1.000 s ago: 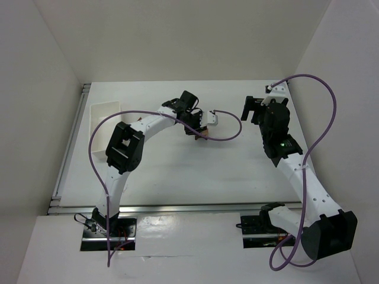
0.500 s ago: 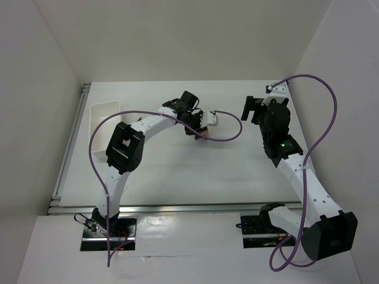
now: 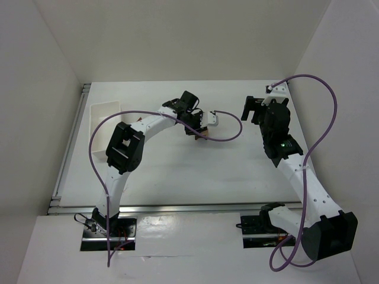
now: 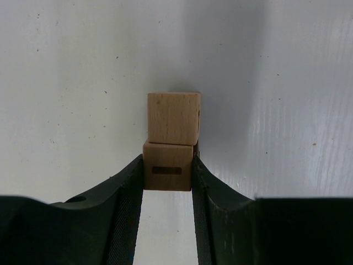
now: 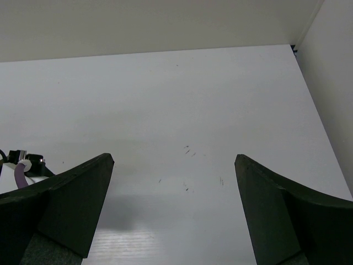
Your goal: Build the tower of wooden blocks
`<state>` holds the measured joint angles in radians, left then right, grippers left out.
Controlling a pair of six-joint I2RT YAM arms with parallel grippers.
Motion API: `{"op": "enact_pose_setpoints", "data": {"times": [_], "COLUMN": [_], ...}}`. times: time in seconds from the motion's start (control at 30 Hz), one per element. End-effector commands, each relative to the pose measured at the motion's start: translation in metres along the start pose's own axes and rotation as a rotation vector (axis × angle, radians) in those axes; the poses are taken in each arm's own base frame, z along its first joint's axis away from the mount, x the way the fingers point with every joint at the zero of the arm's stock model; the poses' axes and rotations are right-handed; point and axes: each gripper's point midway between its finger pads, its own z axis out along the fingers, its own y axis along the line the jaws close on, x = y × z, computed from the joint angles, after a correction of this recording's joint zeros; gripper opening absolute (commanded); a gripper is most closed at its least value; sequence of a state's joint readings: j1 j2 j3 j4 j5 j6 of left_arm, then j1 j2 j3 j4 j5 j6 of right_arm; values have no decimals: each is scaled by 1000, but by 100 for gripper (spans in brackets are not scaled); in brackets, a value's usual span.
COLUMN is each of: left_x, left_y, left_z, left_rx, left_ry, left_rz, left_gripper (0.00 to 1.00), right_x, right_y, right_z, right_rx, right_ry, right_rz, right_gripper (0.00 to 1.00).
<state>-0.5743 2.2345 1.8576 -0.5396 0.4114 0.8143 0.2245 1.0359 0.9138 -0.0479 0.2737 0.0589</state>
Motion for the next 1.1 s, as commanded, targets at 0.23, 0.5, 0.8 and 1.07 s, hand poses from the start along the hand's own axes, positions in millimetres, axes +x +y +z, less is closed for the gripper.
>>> {"op": "enact_pose_setpoints", "data": {"times": [0.23,0.5,0.8,1.07], "left_x": [4,0,-15,-43], "left_y": [-15,-17,-9,1], "left_z": [0,-1,-7,-64], "left_rx": [64,76,46,17], "left_ry": [32,18,-19,-146], "left_rz": [4,-15,-37,-40], "left_gripper": [42,68,66,100], "right_x": [-14,-14,-14,-11], "right_y": [-4,-3,-1,-2], "right_z": [-7,-7,-7,-4], "right_rx": [10,0,-9,0], "right_ry": [-57,-56,-55,-47], "right_rz": [25,25,25,23], "right_gripper": [100,100,100,100]}}
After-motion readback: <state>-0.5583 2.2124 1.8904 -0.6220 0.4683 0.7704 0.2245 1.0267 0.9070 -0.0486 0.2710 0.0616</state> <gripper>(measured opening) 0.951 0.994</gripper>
